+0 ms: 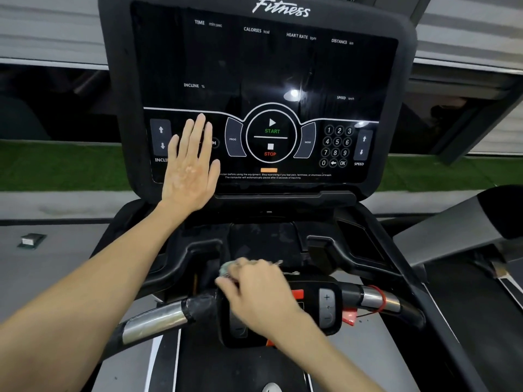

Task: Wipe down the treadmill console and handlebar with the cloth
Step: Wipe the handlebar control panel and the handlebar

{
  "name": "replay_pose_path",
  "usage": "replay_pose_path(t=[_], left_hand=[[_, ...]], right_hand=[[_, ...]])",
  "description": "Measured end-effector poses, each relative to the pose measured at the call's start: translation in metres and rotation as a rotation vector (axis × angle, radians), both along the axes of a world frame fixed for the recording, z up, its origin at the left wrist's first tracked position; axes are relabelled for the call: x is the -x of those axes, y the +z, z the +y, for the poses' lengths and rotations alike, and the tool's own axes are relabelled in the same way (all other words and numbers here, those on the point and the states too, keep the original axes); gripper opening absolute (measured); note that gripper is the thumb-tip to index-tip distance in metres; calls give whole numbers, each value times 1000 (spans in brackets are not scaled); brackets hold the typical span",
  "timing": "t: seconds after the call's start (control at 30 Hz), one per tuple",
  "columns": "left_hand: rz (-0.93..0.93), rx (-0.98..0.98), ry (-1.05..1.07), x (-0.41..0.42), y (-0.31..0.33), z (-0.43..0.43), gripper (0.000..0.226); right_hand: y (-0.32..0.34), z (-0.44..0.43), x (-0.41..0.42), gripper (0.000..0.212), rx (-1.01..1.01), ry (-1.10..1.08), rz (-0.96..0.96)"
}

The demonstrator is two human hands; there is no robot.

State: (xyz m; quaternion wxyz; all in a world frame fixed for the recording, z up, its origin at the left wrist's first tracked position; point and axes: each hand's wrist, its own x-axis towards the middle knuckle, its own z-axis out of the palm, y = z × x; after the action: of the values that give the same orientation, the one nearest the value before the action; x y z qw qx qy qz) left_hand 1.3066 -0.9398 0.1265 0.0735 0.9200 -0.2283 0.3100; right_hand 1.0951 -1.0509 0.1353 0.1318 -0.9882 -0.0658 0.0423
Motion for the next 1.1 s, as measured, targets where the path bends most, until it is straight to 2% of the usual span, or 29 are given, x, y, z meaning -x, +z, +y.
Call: replay_pose_path(t=[0.13,0.23,0.4,0.47,0.5,0.57,0.63,0.7,0.77,0.87,1.03,1.1], left_hand=[[3,8,-2,1,0,1,65],[15,9,-13,1,1,2,65],[30,69,-24,11,9,0,62],[28,182,-98,22,15,-6,58],[37,259,-177,28,17,-10,55],[141,439,-370,44,28,-20,46],[406,576,-522,62,44,-31,40],[652,573,-616,74,54,-43,38],[804,563,-673,78,59,-50,38],[926,676,-662,78,68,-53,37],[1058,719,-646,80,77,-45,67],[1101,702,-660,84,80,-40,71]], right_hand=[[-2,19,-14,28,-110,121,94],[-3,16,-25,25,-342,136,116],[10,-19,-44,21,-911,-175,206],[21,-42,-48,22,-1131,-306,276],[27,-53,-49,23,-1169,-352,276],[40,-72,-52,23,-1174,-395,204],[52,-88,-57,23,-1147,-386,118],[64,-100,-62,23,-1110,-334,69],[76,-110,-67,26,-1142,-281,72],[86,-118,-73,28,-1249,-228,117],[83,-117,-85,24,-1192,-274,88],[80,-115,-90,27,-1169,-310,91]])
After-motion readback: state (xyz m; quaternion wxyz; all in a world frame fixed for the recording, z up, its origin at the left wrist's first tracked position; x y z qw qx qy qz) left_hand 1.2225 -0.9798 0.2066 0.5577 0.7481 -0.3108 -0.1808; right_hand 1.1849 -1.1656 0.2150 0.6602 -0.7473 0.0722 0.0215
